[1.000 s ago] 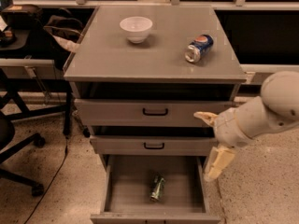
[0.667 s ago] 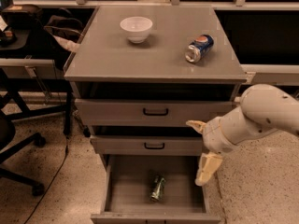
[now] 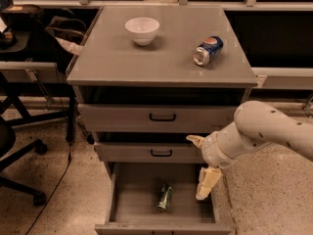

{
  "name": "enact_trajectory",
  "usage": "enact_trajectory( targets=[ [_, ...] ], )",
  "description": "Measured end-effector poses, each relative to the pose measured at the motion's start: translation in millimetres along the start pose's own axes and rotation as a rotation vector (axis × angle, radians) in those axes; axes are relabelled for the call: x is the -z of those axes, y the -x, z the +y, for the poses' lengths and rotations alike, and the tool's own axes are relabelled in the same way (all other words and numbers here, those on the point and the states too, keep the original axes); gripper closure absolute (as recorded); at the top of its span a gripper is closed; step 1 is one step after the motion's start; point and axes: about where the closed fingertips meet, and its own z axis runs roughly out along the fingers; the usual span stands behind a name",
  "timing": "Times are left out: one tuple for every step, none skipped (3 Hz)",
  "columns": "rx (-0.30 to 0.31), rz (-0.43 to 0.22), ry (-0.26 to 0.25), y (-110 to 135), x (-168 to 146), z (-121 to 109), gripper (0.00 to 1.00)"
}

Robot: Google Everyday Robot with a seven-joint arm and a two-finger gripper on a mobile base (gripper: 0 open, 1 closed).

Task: Pick green can from bottom drawer and place on counter

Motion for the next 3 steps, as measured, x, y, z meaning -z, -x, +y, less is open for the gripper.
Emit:
enact_trajectory(
  targets=[
    [-0.134,-0.045,0.000,-19,-22,-3,0.00],
    [-0.436,-0.082,-0.031,-59,-58,-7,0.00],
    [-0.720,-0.087,-0.040,-97,-92,-3,0.00]
  ],
)
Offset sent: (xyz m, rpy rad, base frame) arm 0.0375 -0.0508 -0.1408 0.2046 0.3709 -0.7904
